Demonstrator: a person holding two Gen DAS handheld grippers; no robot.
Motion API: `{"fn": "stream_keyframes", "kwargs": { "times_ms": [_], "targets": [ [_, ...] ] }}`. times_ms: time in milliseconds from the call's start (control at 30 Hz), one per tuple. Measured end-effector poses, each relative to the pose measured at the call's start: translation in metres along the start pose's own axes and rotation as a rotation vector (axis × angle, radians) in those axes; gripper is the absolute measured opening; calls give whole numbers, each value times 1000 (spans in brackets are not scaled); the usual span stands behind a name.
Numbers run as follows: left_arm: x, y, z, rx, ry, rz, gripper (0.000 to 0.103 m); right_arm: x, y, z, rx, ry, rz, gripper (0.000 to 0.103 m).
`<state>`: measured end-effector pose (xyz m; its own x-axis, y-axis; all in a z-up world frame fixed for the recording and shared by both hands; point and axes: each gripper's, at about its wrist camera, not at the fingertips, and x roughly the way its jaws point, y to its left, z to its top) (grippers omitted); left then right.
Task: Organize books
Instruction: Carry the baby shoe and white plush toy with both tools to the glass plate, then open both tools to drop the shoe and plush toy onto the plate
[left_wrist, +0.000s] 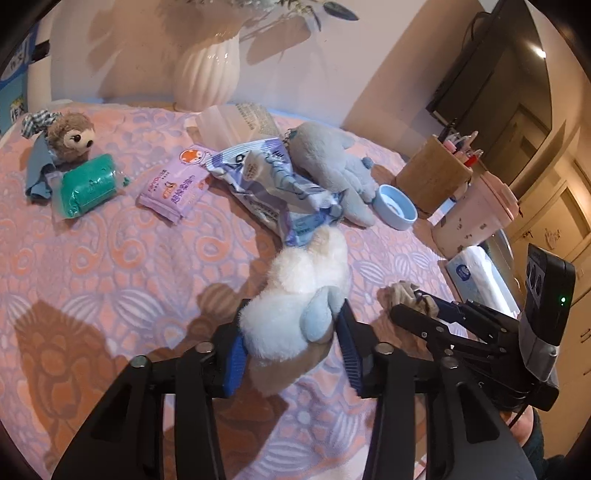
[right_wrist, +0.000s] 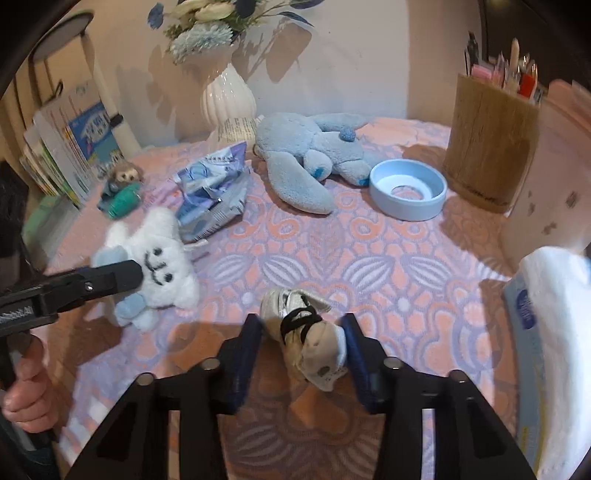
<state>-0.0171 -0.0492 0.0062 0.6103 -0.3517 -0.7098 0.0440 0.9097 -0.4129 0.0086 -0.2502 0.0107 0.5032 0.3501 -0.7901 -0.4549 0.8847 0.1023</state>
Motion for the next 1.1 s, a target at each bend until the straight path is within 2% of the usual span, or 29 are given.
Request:
{"fn": "stream_keyframes", "kwargs": {
  "times_ms": [33, 133, 200, 400, 500, 800, 1100],
  "targets": [
    [-2, -3, -1, -4, 0, -16, 32, -2, 0, 0, 2, -4, 4, 38],
    [-10, -11, 2, -13, -16, -44, 30, -15, -2, 0, 24, -35, 11, 38],
    [-20, -19, 7, -19, -42, -89, 30, -32, -6, 3, 31, -71, 6, 38],
    [-38, -67, 26, 71, -98, -143, 30, -87, -31, 11, 97, -178, -26, 38],
    [-30, -96, 38, 116, -93, -166, 31, -108, -54, 11, 157, -210, -59, 38],
    [-1, -200, 61, 279, -75, -314, 31, -170, -142, -8, 359, -312, -129, 38],
    [28, -280, 75, 386, -71, -382, 31, -216, -211, -23, 468, -393, -245, 38]
  ]
}}
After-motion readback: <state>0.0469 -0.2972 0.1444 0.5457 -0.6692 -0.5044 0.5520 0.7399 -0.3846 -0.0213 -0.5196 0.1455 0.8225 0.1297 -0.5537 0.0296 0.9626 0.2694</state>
